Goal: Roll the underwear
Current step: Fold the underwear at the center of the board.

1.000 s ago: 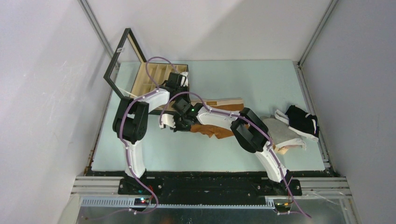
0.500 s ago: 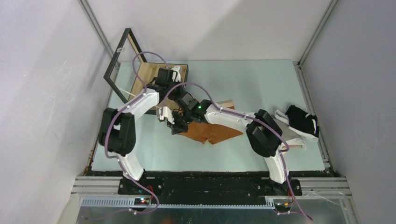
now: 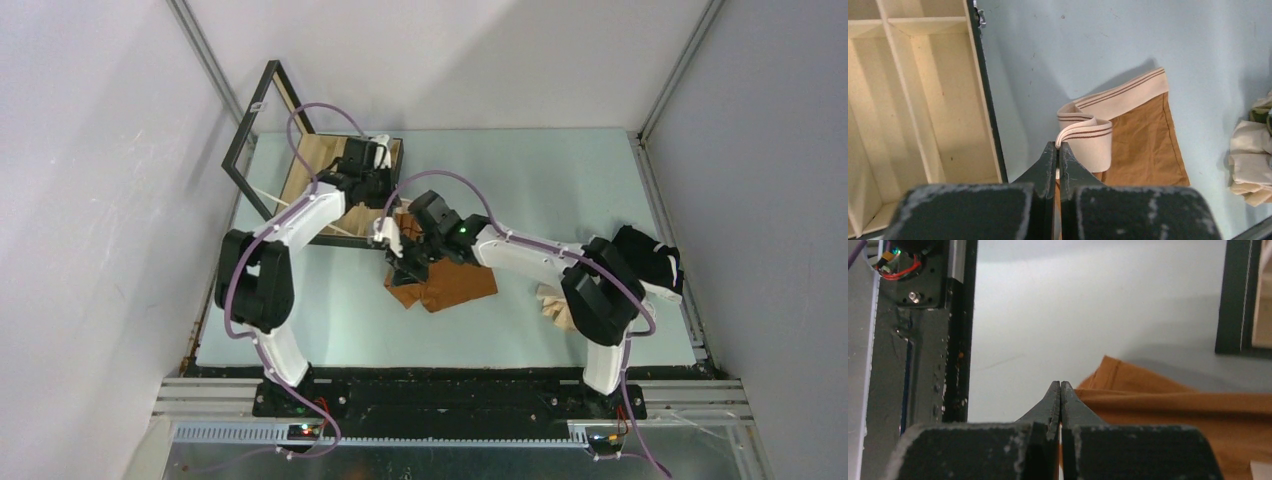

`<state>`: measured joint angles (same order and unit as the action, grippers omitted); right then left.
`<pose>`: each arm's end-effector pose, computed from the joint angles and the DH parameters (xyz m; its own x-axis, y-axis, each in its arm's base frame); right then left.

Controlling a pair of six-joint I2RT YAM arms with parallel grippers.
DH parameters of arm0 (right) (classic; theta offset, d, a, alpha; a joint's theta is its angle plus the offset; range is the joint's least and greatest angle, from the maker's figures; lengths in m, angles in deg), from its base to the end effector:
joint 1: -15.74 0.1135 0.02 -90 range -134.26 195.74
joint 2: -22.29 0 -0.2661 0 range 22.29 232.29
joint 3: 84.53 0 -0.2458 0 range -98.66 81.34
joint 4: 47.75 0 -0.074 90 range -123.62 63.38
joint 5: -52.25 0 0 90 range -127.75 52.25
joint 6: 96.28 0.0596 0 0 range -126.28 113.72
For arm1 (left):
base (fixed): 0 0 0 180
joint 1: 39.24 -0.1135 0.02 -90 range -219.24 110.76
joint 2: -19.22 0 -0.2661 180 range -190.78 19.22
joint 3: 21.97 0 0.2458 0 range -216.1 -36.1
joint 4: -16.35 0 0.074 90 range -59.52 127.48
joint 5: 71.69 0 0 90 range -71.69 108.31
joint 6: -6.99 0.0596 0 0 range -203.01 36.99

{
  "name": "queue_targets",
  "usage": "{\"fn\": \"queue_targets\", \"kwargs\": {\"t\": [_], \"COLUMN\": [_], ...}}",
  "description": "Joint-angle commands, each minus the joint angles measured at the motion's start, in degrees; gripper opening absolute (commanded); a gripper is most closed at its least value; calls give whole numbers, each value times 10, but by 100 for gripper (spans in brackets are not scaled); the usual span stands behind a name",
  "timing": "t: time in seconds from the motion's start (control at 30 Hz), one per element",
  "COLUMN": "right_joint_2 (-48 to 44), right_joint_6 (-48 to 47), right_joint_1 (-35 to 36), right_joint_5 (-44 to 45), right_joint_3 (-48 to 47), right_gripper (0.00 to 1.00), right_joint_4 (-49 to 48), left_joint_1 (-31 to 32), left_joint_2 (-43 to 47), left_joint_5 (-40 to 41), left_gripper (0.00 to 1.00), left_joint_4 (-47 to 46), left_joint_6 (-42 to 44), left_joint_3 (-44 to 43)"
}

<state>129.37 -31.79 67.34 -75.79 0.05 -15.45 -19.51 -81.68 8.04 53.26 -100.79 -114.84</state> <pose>0.2358 0.3566 0.2342 -0.0047 -0.5519 -0.8339 -0.9914 -0.1065 0.0760 0.3801 -0.1476 0.2468 -0.7708 -0.0428 -0.6356 0.2264 0.9142 -0.3361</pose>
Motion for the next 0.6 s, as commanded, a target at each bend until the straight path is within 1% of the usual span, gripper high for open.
{"fn": "queue_targets", "kwargs": {"t": [0.0, 0.33, 0.47, 0.57], "right_joint_2": [-60, -124, -159, -197], "right_joint_6": [28, 70, 79, 76], "right_joint_1": [-36, -96, -117, -132], "right_joint_5": [-32, -52, -68, -80], "right_joint_3": [35, 108, 127, 145], "right_gripper": [0, 0, 0, 0], "right_joint_4": [-15, -13, 14, 40], "left_joint_1": [22, 56, 68, 82], "left_joint_2": [-33, -78, -67, -37], "left_joint_5": [45, 62, 67, 76], "left_gripper": [0, 0, 0, 0], "left_joint_4": [-4, 26, 37, 44], "left_joint_6": [-13, -34, -54, -65], "left_joint_3": [-52, -144, -154, -139]}}
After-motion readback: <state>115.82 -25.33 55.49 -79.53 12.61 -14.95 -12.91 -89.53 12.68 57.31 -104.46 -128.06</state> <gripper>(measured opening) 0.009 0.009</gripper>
